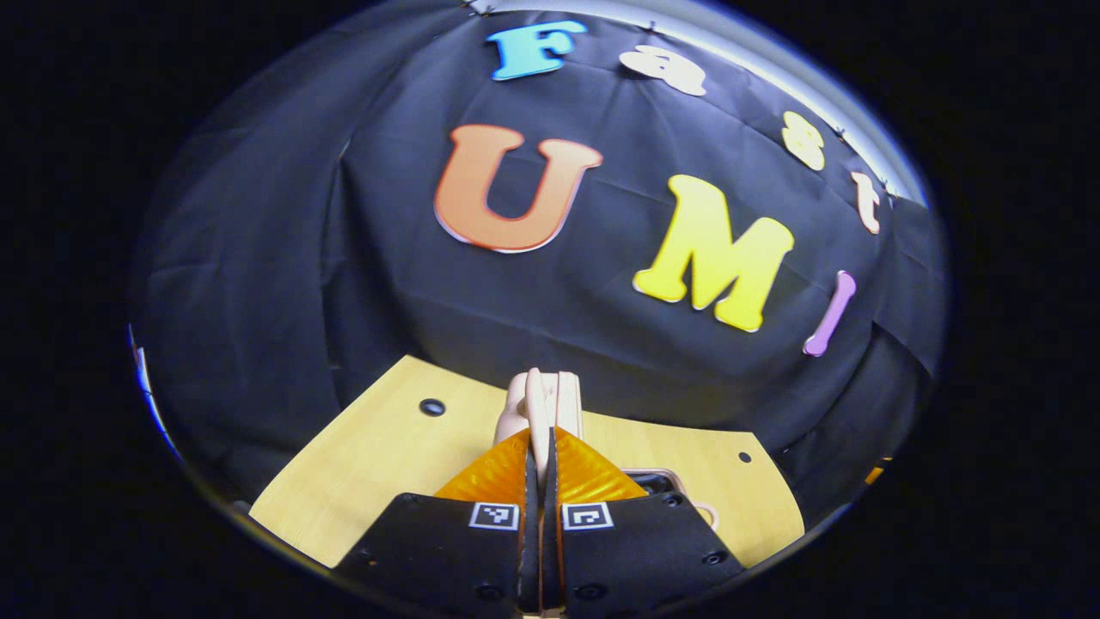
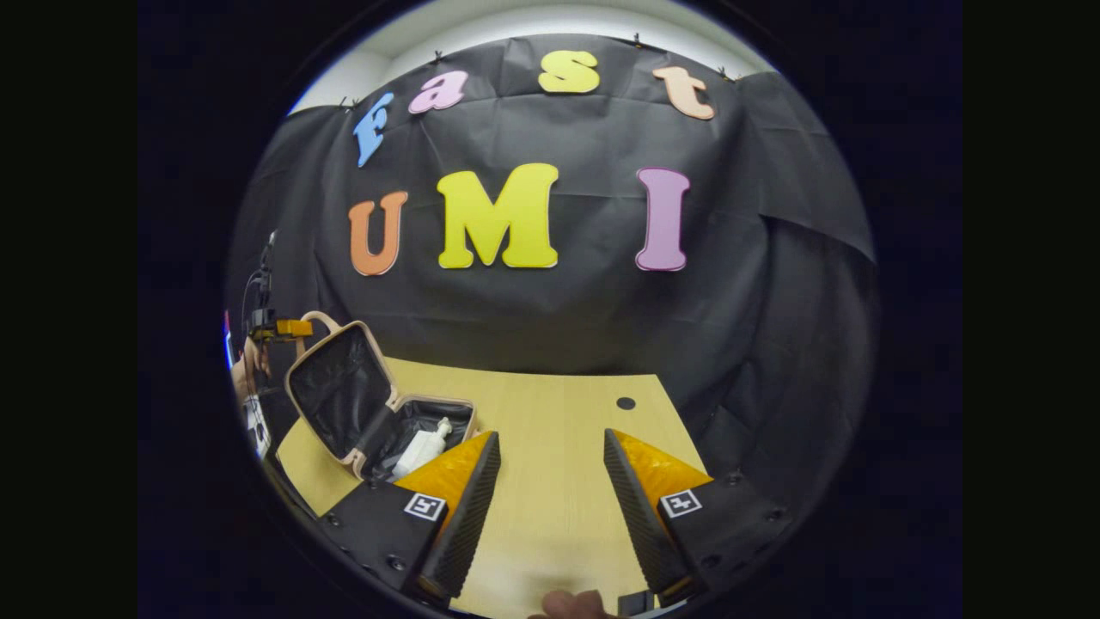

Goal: First open the suitcase, pack the skin care products into it, and then close the suitcase.

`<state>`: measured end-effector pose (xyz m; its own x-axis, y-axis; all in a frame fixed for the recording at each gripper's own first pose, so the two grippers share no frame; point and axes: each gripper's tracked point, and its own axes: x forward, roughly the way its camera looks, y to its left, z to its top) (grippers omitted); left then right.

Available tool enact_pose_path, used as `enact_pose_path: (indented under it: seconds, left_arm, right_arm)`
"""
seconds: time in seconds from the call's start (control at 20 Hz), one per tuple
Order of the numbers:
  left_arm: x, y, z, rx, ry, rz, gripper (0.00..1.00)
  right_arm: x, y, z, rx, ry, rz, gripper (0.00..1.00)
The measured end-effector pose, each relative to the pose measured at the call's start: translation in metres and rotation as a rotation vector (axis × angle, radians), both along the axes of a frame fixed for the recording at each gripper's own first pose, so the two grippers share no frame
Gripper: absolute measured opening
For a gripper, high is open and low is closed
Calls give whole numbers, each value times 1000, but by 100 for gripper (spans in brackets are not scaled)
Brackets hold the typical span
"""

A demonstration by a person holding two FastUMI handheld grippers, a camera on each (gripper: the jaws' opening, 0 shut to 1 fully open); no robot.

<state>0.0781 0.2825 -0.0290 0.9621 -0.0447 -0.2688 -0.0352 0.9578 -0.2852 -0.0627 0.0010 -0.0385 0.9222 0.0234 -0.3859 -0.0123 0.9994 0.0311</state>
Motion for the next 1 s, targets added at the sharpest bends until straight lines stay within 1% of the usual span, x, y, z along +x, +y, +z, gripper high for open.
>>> enact_pose_path:
  seconds: [0.05, 0.1, 0.2, 0.25, 0.3, 0.35, 0.4, 0.45, 0.5, 0.55, 0.6, 0.7, 0.75, 0.8, 0.9, 0.95, 1.0]
  left_arm:
    - [0, -22, 5, 9, -9, -18, 4]
    - [2, -54, 9, 28, -21, -47, 4]
    - [4, -109, 7, 106, -44, -79, 5]
    - [5, -130, 3, 143, -53, -87, 5]
    - [7, -145, -1, 164, -58, -97, 5]
    - [8, -162, -8, 184, -56, -117, 5]
    - [12, -195, -22, 221, -41, -164, 6]
    - [16, -226, -40, 280, -27, -206, 6]
    - [18, -239, -50, 310, -20, -220, 6]
    - [23, -254, -64, 343, -8, -233, 6]
    - [24, -275, -91, 372, 31, -253, 7]
    - [23, -296, -117, 389, 73, -274, 7]
    - [26, -310, -143, 413, 116, -291, 7]
    - [28, -317, -160, 421, 140, -298, 7]
    - [27, -325, -188, 451, 191, -300, 8]
    - [26, -330, -198, 462, 212, -296, 8]
    - [30, -332, -203, 488, 224, -290, 8]
  right_arm:
    - [-1, -6, 0, 2, -1, -11, 70]
    - [-1, -17, 3, -3, -12, -34, 72]
    - [0, -38, 9, -17, -34, -66, 72]
    - [-3, -52, 12, -21, -40, -88, 70]
    - [-5, -61, 10, -25, -37, -101, 72]
    - [-8, -70, 8, -30, -30, -114, 72]
    - [-15, -86, 5, -27, -19, -140, 72]
    - [-21, -101, 4, -25, -9, -163, 70]
    - [-24, -112, 1, -33, -3, -180, 72]
    - [-28, -124, -1, -47, 3, -198, 72]
    - [-33, -138, -2, -59, 10, -215, 72]
    - [-38, -151, -4, -72, 18, -230, 72]
    - [-41, -161, -8, -92, 29, -232, 72]
    - [-42, -166, -9, -102, 34, -234, 70]
    - [-40, -180, -14, -108, 49, -236, 70]
    - [-38, -186, -17, -114, 53, -232, 72]
    - [-38, -192, -24, -121, 66, -225, 72]
